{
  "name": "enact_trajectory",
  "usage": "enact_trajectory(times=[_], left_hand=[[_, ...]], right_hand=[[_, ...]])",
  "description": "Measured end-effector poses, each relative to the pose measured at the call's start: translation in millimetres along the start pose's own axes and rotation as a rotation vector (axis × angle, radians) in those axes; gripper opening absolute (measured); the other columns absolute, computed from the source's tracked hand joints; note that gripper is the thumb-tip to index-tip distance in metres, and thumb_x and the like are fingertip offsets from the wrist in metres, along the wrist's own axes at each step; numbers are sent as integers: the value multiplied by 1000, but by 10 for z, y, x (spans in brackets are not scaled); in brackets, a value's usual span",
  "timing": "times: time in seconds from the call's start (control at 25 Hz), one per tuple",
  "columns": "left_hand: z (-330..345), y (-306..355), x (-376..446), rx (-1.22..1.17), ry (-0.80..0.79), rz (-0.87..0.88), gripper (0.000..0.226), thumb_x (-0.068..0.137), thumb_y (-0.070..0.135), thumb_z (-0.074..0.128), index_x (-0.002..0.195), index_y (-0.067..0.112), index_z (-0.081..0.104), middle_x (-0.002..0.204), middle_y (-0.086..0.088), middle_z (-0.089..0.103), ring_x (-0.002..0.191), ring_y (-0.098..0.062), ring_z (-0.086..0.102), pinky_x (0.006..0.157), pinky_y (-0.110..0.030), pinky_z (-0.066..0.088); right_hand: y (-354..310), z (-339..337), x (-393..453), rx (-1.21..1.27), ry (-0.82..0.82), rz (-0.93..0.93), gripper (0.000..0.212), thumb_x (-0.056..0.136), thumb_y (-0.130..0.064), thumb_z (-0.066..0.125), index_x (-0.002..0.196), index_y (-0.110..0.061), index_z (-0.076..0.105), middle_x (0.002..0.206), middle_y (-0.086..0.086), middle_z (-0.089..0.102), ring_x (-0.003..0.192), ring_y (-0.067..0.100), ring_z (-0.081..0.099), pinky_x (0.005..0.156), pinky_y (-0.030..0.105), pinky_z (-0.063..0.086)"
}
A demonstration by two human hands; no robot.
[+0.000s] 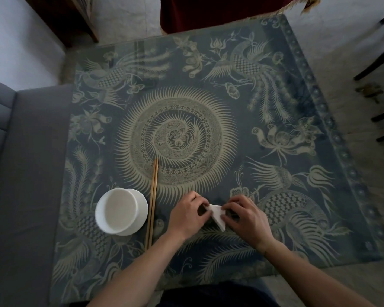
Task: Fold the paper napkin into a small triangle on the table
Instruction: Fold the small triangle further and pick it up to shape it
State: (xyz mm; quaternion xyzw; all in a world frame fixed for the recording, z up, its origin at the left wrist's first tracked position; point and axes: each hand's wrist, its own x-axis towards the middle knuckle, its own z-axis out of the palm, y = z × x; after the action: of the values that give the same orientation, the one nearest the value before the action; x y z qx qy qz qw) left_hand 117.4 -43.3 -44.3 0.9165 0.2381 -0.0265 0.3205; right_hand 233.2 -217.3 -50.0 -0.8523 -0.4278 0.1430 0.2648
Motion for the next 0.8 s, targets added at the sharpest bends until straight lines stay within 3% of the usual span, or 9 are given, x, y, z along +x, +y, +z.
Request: enact_trajectory(times=[0.24,0.44,0.64,0.8], left_hand=[[75,11,-40,82,29,32,33,78,40,78,100,20,62,99,5,51,93,-13,50,73,-26,47],[104,63,-86,72,57,-4,34,78,33,78,104,17,62,103,1,51,97,-17,50,83,-32,47],[210,14,-393,310,38,270,42,99,33,49,137,15,48,142,-3,46,134,-21,40,105,-41,40],[298,-13,-580,417,-102,316,59,100,36,41,152,11,28,160,-5,28,148,-19,20,118,-43,24]], right_hand=[[-11,64,-48,-114,-65,-7,44,71,-44,82,106,-21,66,112,0,58,96,19,56,72,32,53],[-33,126,-124,-159,-49,3,51,72,-48,79,111,-20,63,116,2,57,98,23,54,78,38,52],[-48,164,-280,-306,-26,-97,52,94,-49,46,135,-19,51,143,3,50,114,27,51,82,42,51],[-56,198,-499,-379,-84,-163,62,94,-48,40,148,-17,41,156,0,36,135,32,43,93,43,51]])
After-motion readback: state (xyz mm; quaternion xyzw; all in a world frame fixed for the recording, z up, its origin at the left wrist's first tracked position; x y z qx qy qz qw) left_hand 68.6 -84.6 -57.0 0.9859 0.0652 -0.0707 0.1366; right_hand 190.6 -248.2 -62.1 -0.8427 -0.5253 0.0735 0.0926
